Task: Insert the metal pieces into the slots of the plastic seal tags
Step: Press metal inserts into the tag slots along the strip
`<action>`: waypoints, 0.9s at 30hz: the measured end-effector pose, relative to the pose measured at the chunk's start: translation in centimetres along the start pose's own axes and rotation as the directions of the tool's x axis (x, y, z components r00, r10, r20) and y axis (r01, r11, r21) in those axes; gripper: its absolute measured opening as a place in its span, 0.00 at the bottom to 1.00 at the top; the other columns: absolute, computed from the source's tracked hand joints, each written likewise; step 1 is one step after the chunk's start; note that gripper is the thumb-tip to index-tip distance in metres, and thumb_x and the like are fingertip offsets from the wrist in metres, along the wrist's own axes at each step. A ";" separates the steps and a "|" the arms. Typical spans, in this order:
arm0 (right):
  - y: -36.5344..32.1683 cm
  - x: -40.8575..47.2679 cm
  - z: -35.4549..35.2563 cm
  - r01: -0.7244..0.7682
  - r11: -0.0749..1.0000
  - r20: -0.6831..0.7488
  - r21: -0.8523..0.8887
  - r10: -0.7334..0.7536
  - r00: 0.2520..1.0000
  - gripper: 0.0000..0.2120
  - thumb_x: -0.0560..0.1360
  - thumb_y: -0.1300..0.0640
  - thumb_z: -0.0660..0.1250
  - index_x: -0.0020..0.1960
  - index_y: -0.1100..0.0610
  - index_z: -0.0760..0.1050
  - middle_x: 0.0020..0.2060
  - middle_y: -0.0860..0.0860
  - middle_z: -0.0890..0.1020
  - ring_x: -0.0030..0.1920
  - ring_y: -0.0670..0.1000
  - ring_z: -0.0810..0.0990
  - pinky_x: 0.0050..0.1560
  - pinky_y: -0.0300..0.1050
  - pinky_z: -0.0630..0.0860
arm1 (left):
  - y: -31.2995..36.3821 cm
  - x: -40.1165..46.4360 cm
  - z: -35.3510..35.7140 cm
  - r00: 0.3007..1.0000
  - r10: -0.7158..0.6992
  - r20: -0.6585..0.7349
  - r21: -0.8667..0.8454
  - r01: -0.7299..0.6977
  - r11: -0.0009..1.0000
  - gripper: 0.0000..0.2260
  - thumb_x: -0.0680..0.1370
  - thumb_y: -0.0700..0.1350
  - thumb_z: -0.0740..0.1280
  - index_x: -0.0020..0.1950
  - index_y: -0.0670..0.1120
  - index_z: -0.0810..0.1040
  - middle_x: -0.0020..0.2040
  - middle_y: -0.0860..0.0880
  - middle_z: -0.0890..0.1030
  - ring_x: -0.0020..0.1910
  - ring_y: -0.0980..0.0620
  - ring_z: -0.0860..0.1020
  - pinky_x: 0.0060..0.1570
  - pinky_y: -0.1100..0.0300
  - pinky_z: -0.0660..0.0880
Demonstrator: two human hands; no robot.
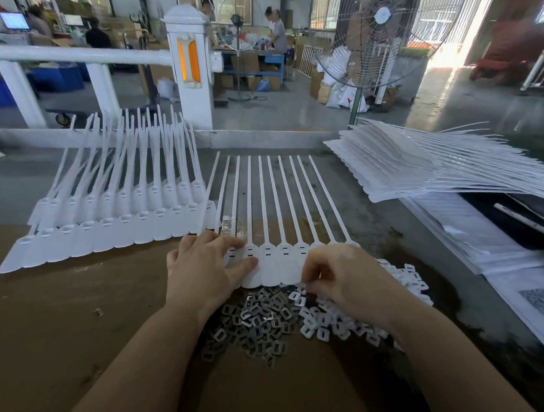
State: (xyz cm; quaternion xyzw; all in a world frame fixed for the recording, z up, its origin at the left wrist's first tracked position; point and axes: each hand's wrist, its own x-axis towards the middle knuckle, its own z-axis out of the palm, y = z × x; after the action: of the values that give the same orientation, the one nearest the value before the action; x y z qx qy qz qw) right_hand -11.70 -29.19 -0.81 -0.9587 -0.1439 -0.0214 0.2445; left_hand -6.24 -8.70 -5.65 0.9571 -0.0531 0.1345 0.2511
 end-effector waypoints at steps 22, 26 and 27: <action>4.5 1.1 -2.1 -0.231 0.818 -0.304 0.526 0.435 0.848 0.04 0.71 0.65 0.70 0.43 0.57 0.81 0.34 0.50 0.83 0.33 0.42 0.80 0.35 0.30 0.72 | -0.3 0.1 0.2 1.000 0.003 -0.008 -0.004 -0.003 1.000 0.19 0.71 0.66 0.63 0.59 0.62 0.75 0.58 0.58 0.72 0.64 0.53 0.62 0.62 0.50 0.55; 5.4 1.6 -2.0 -0.305 0.870 -0.354 0.387 0.446 0.822 0.04 0.71 0.65 0.70 0.42 0.57 0.81 0.37 0.50 0.82 0.38 0.46 0.80 0.43 0.39 0.73 | -0.2 0.1 0.2 1.000 0.001 -0.010 0.001 -0.001 1.000 0.19 0.71 0.65 0.64 0.60 0.62 0.75 0.60 0.57 0.72 0.64 0.52 0.62 0.63 0.50 0.55; 5.6 1.7 -2.0 -0.319 0.883 -0.357 0.343 0.437 0.825 0.04 0.72 0.65 0.70 0.42 0.57 0.81 0.37 0.50 0.82 0.39 0.47 0.80 0.45 0.39 0.74 | -0.2 0.1 0.2 1.000 -0.001 -0.009 0.004 0.001 1.000 0.19 0.71 0.65 0.64 0.60 0.62 0.75 0.60 0.57 0.72 0.64 0.52 0.62 0.63 0.50 0.55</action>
State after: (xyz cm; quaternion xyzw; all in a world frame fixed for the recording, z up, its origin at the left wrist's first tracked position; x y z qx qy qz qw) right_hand -8.45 -34.40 -1.41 -0.8976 0.1061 -0.1604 0.3967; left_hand -6.09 -8.57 -5.88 0.9571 -0.0514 0.1386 0.2494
